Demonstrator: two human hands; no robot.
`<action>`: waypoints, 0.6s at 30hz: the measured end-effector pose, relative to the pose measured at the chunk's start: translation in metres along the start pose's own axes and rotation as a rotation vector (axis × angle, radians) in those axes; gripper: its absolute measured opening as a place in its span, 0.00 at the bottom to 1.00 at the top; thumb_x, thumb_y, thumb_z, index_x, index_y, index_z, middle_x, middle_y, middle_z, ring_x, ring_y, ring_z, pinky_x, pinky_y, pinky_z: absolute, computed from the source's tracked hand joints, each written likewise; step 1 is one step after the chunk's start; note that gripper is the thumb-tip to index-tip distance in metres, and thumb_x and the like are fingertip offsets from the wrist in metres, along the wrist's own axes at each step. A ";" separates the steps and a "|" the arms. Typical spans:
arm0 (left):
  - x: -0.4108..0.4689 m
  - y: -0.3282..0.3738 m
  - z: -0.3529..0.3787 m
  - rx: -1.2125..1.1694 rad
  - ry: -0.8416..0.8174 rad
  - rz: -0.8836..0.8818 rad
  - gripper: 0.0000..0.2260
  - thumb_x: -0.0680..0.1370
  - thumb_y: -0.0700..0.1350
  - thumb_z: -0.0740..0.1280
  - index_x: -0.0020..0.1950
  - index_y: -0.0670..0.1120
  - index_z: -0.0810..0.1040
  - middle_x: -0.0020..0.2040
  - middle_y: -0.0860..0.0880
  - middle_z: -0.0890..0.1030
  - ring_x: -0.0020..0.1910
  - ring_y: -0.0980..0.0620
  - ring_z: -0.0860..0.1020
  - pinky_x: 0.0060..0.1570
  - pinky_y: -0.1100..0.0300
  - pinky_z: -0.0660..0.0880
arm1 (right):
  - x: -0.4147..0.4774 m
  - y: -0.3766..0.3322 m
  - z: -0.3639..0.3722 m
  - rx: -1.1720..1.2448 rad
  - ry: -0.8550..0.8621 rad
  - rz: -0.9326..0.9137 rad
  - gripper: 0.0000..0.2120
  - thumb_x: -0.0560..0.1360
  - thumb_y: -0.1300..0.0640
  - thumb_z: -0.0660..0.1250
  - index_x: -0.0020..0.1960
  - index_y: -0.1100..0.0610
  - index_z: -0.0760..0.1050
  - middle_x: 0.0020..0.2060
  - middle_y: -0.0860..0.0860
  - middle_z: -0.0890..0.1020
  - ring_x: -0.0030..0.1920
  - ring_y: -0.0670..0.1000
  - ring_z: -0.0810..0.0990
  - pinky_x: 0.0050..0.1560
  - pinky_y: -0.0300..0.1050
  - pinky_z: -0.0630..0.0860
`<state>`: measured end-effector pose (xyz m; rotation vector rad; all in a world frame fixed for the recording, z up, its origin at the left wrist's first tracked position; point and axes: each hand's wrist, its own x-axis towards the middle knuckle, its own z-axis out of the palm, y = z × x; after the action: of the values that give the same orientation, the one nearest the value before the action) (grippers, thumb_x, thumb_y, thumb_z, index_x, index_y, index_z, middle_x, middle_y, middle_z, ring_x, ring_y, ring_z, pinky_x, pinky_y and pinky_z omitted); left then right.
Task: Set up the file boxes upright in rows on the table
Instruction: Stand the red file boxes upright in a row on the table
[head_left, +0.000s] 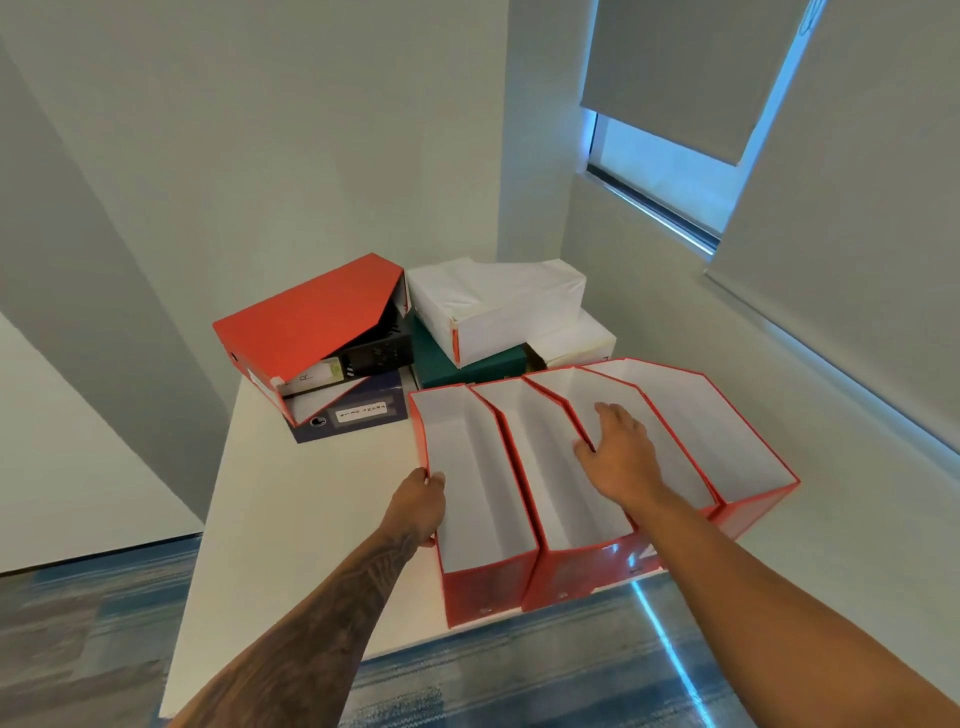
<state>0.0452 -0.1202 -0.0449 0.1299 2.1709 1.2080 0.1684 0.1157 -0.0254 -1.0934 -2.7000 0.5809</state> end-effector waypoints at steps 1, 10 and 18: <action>0.001 0.000 0.001 0.009 0.011 0.001 0.15 0.85 0.53 0.52 0.65 0.47 0.69 0.60 0.47 0.77 0.58 0.43 0.78 0.55 0.41 0.79 | 0.001 0.006 0.001 0.043 -0.071 0.053 0.34 0.80 0.47 0.66 0.80 0.56 0.57 0.78 0.57 0.65 0.75 0.61 0.67 0.72 0.59 0.67; 0.005 -0.021 0.014 0.169 0.205 0.119 0.20 0.84 0.57 0.51 0.63 0.47 0.76 0.59 0.47 0.81 0.52 0.46 0.79 0.59 0.45 0.78 | 0.004 0.024 0.026 0.138 -0.349 0.101 0.23 0.85 0.53 0.55 0.77 0.61 0.63 0.73 0.60 0.72 0.71 0.61 0.73 0.68 0.52 0.71; 0.002 -0.016 0.021 0.215 0.256 0.128 0.20 0.85 0.54 0.51 0.66 0.44 0.75 0.61 0.45 0.81 0.51 0.47 0.77 0.59 0.47 0.76 | 0.004 0.026 0.028 0.095 -0.267 0.063 0.19 0.85 0.53 0.55 0.70 0.63 0.71 0.66 0.61 0.78 0.64 0.61 0.78 0.60 0.51 0.74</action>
<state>0.0590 -0.1132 -0.0670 0.2181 2.5486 1.1062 0.1735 0.1275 -0.0619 -1.1541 -2.8303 0.9162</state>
